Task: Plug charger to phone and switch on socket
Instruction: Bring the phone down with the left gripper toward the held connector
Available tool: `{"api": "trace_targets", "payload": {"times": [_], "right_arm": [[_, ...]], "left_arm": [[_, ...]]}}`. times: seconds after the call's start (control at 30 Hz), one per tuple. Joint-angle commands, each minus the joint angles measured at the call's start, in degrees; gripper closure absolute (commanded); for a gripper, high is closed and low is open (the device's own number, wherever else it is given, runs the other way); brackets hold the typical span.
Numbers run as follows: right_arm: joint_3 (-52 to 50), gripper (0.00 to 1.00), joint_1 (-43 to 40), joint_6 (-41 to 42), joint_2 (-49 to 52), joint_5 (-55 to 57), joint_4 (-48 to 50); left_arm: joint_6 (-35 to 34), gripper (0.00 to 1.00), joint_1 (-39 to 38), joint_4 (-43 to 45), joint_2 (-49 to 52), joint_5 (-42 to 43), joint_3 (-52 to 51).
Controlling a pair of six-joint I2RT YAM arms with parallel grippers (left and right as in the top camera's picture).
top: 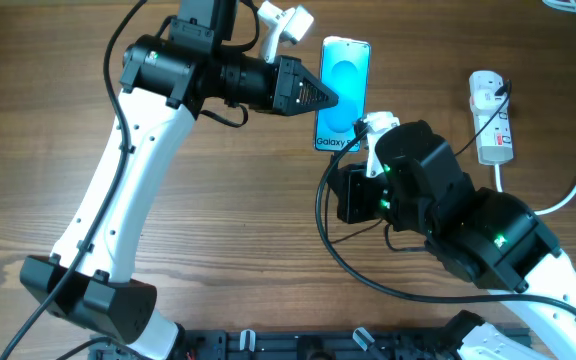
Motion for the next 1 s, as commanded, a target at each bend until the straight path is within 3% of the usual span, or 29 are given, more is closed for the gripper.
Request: {"api": "trace_targets", "payload": {"times": [0.0, 0.47, 0.97], "right_arm": [[1.40, 0.96, -0.68, 0.66, -0.22, -0.04, 0.35], [3.39, 0.96, -0.72, 0.39, -0.22, -0.02, -0.81], [3.39, 0.96, -1.11, 0.44, -0.20, 1.07, 1.81]], "left_arm": [[0.57, 0.96, -0.04, 0.17, -1.53, 3.87, 0.50], [3.72, 0.96, -0.07, -0.81, -1.53, 1.92, 0.50], [1.31, 0.96, -0.07, -1.81, -1.53, 1.97, 0.50]]}}
